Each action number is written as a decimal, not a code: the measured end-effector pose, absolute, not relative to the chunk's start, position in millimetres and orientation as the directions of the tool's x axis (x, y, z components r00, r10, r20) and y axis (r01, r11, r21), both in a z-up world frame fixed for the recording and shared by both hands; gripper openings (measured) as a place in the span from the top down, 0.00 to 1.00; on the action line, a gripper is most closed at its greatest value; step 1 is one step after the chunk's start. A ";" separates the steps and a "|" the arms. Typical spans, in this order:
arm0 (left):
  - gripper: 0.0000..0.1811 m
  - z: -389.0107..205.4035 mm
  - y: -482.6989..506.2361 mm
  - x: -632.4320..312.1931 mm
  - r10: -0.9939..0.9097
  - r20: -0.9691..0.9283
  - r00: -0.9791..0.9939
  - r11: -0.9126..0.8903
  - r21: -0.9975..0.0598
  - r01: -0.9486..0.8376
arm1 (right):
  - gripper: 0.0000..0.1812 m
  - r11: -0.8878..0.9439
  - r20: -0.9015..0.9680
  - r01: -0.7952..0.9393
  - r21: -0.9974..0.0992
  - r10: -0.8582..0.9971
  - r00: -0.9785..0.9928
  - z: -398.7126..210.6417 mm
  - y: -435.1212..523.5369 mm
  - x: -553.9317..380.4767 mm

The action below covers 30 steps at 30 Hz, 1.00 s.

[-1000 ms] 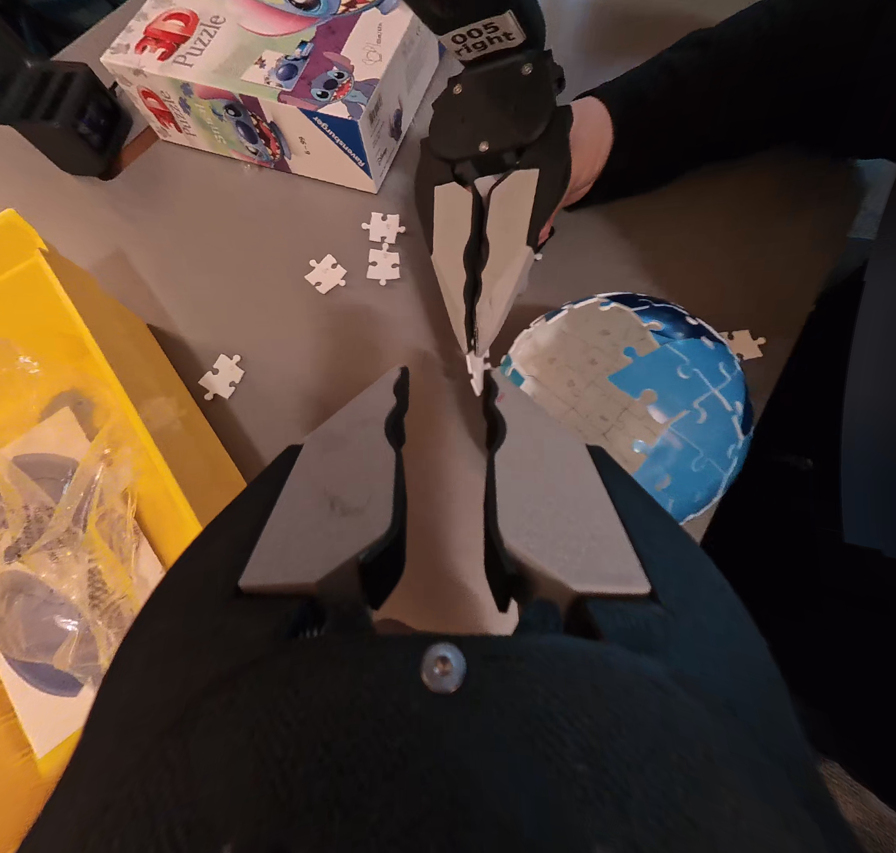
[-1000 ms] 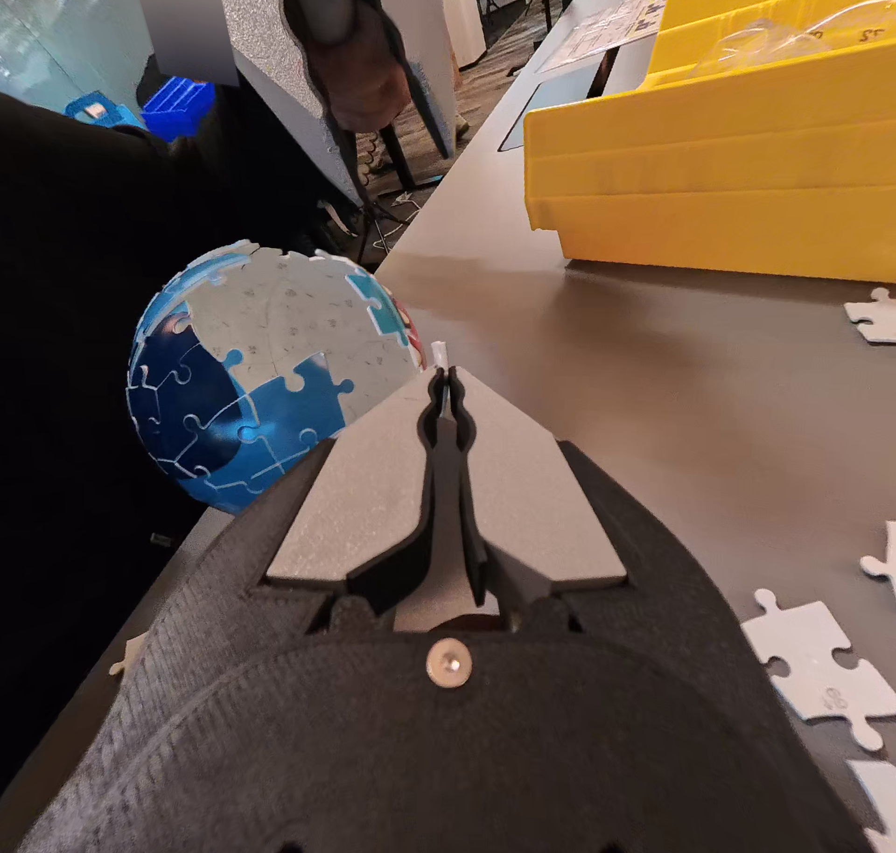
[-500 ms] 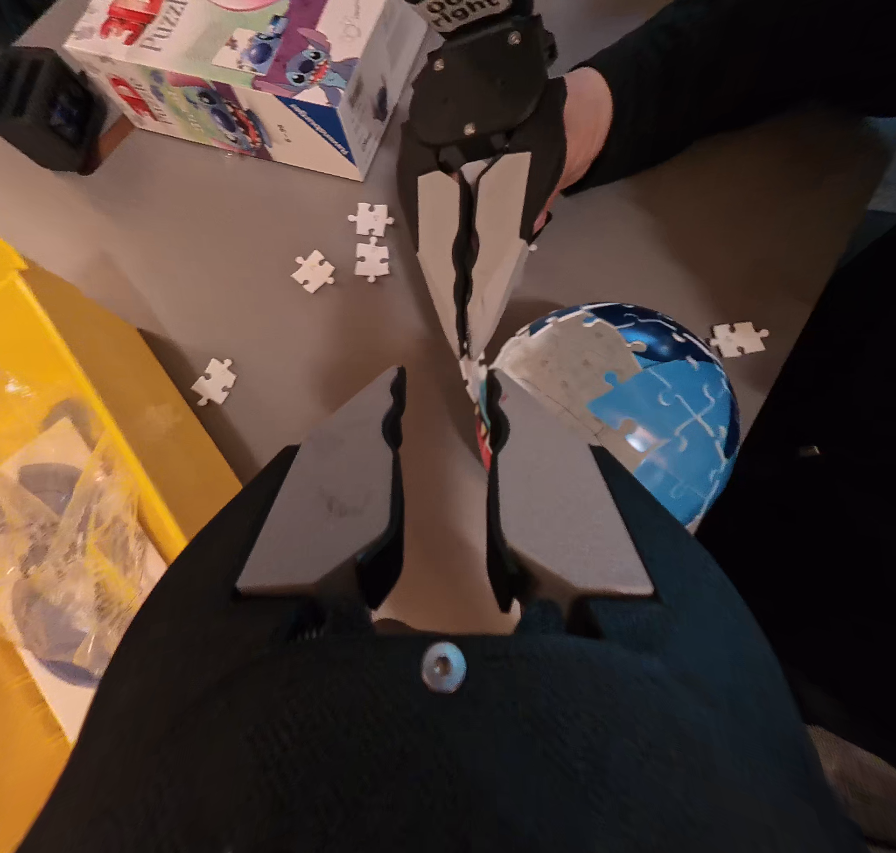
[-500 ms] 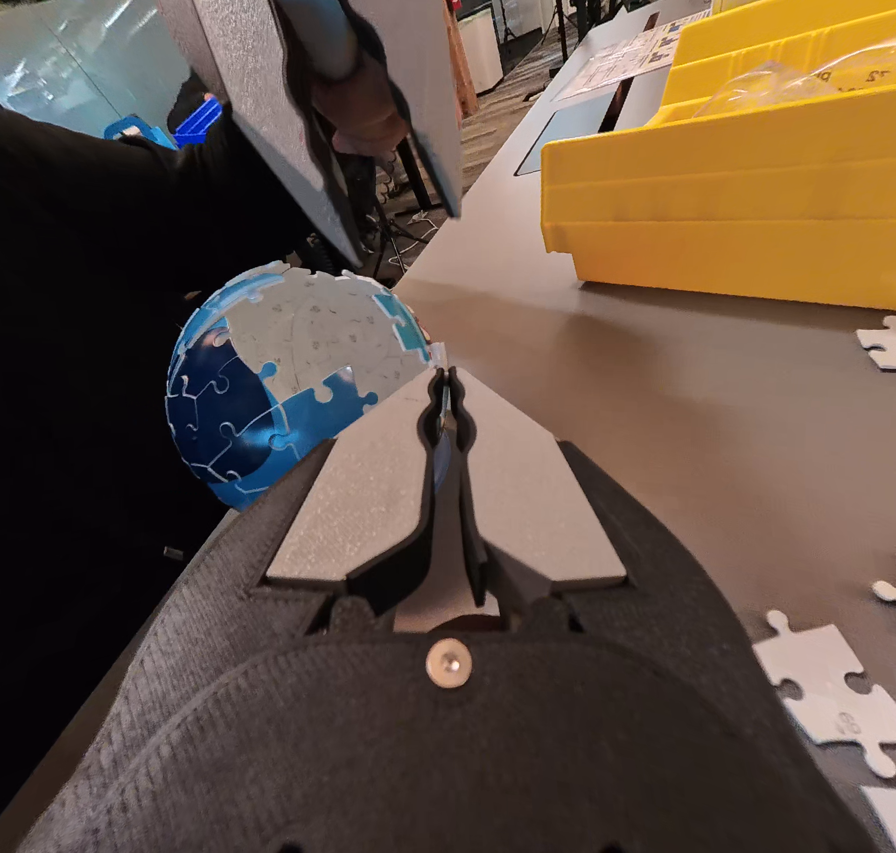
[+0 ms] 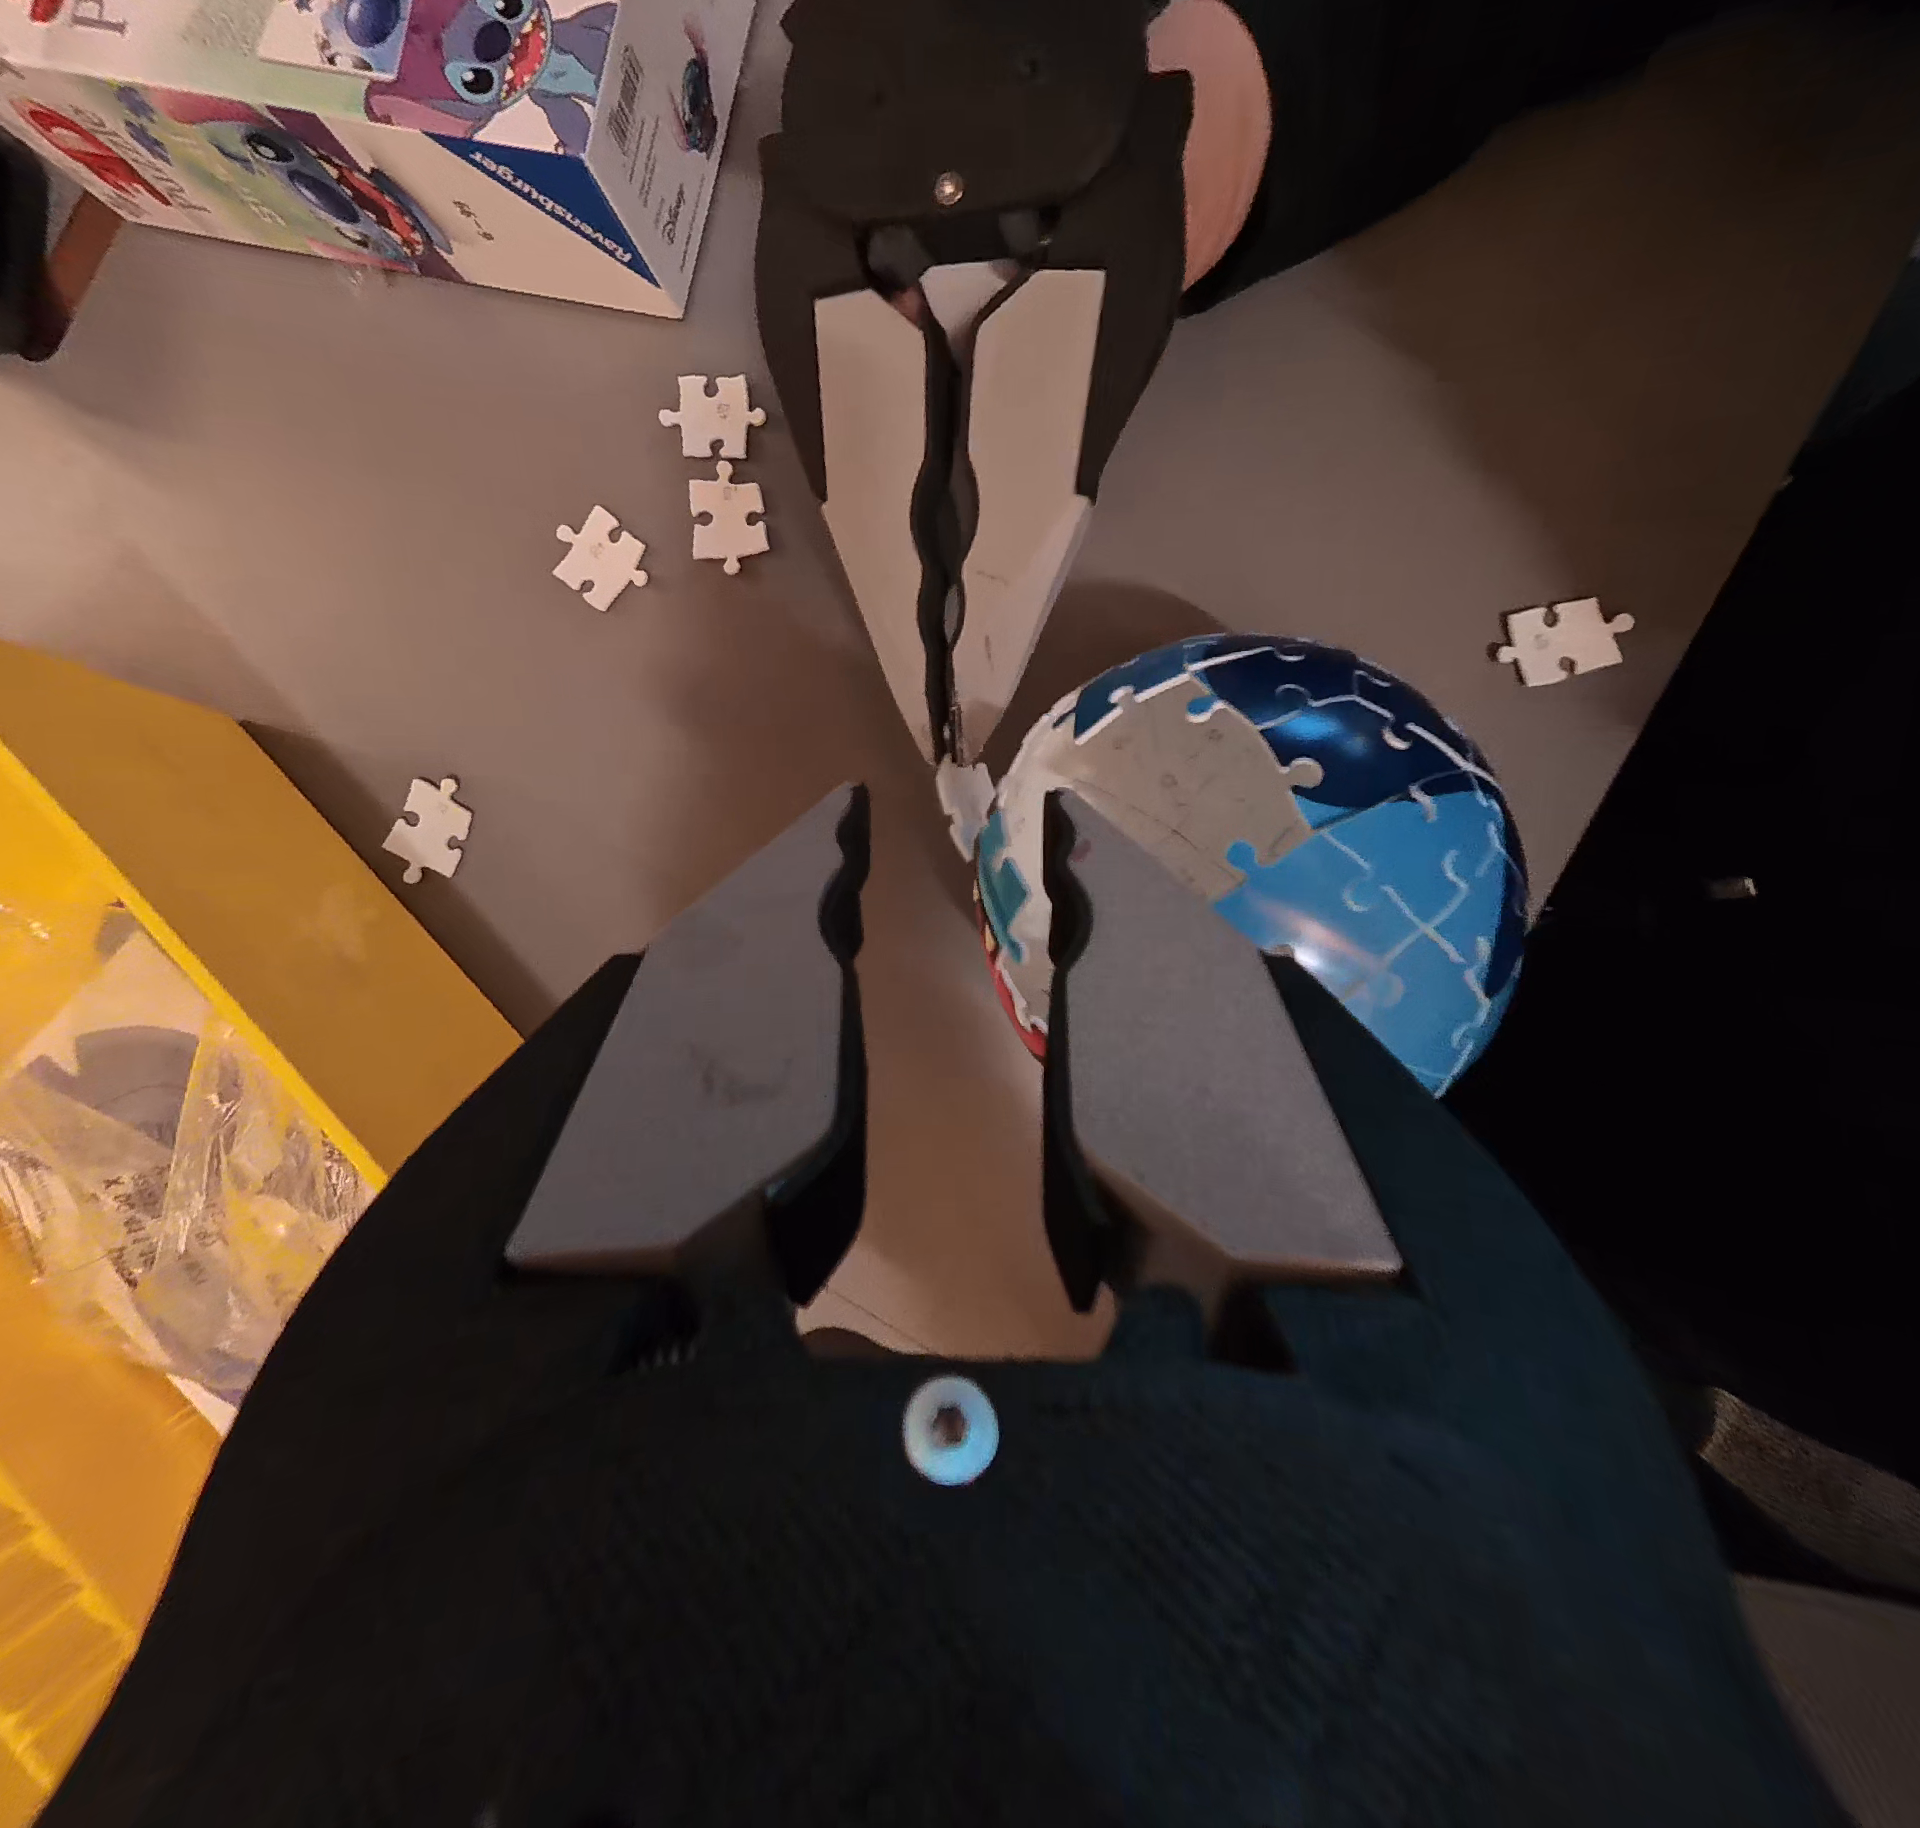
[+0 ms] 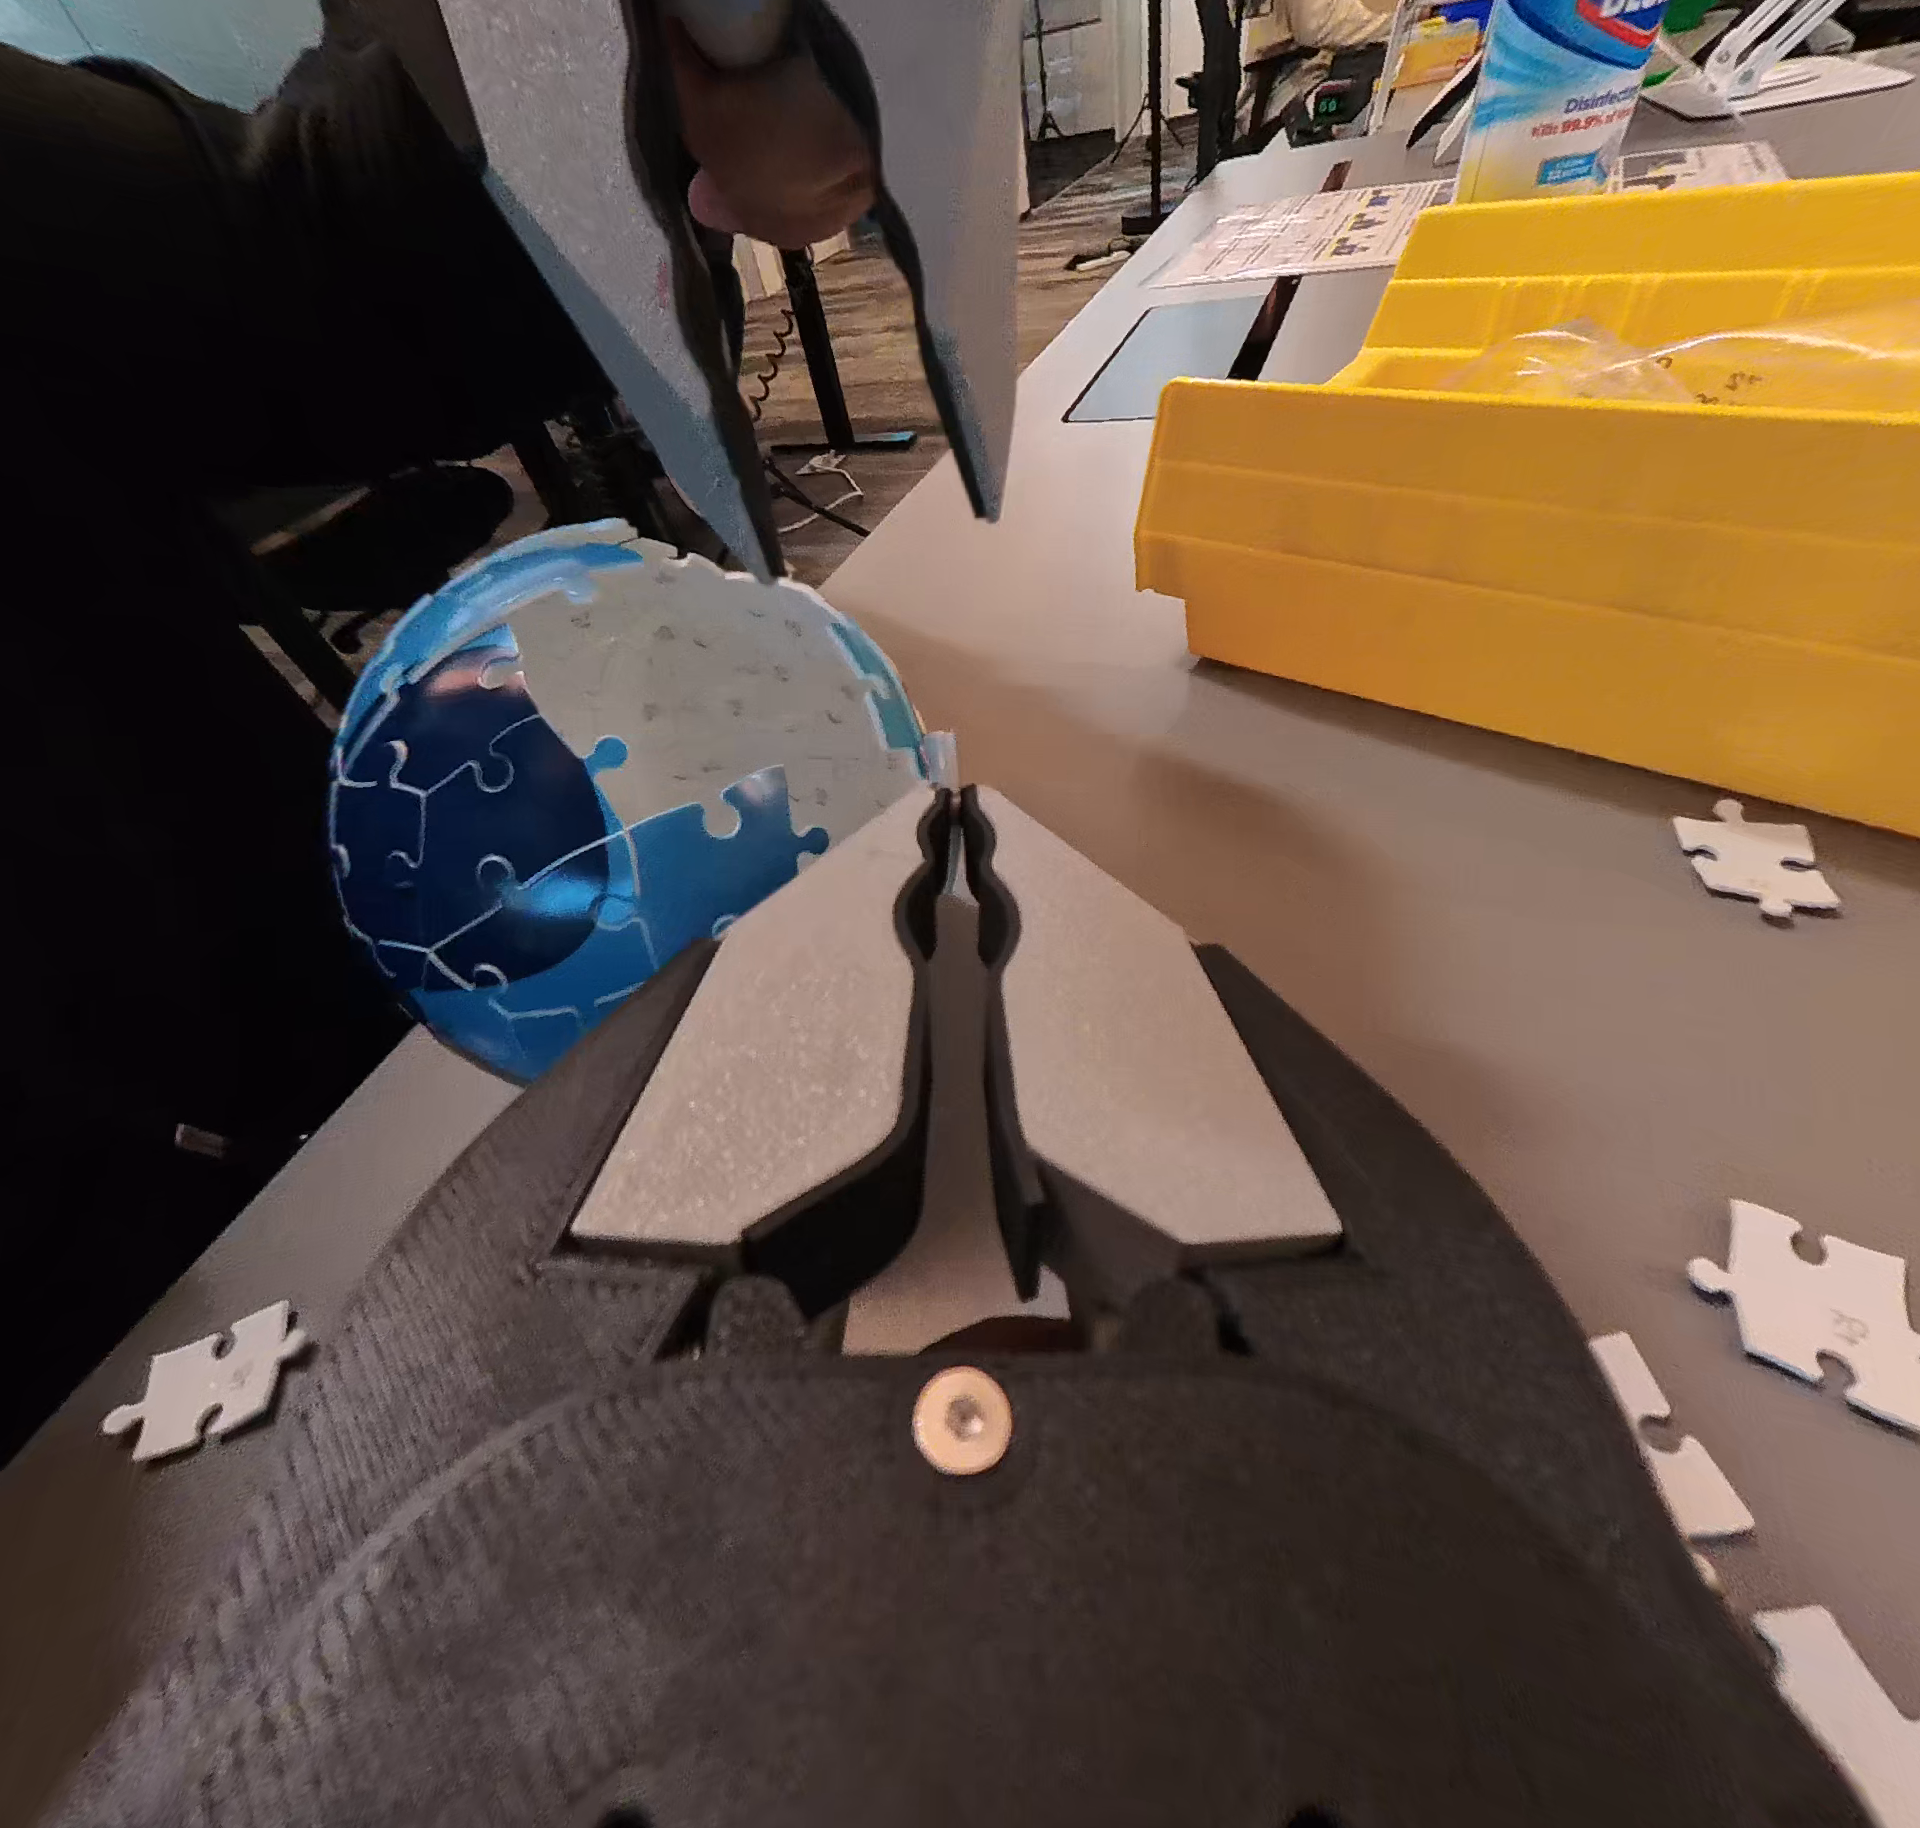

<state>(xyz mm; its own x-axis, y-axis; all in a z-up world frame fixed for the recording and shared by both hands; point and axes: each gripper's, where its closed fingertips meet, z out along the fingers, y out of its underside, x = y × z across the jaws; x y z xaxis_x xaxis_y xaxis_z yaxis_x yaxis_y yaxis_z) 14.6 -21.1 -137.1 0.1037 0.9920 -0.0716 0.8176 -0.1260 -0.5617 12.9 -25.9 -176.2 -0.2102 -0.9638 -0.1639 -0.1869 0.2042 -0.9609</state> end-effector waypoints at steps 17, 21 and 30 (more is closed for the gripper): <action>0.83 -160.8 -16.9 15.2 0.985 -0.132 0.112 -0.161 -0.460 0.873 | 1.00 0.077 -0.008 -0.281 -0.957 -0.971 -0.239 -177.7 -20.1 17.0; 0.84 -160.0 -14.6 15.7 0.983 -0.139 0.119 -0.170 -0.453 0.875 | 1.00 0.059 0.014 -0.287 -0.956 -0.969 -0.245 -177.2 -20.1 17.5; 0.84 -144.5 -16.0 21.8 0.981 -0.169 0.099 -0.169 -0.472 0.865 | 1.00 0.055 0.016 -0.261 -0.964 -0.965 -0.263 -170.1 -21.6 13.9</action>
<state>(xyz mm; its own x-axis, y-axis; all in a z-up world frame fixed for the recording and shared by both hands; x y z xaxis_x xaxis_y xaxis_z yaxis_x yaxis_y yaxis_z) 21.8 -16.0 -144.5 0.0993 0.9806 -0.1693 0.8651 -0.1691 -0.4722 13.9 -21.6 -170.1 -0.2627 -0.9647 0.0162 -0.2612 0.0550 -0.9637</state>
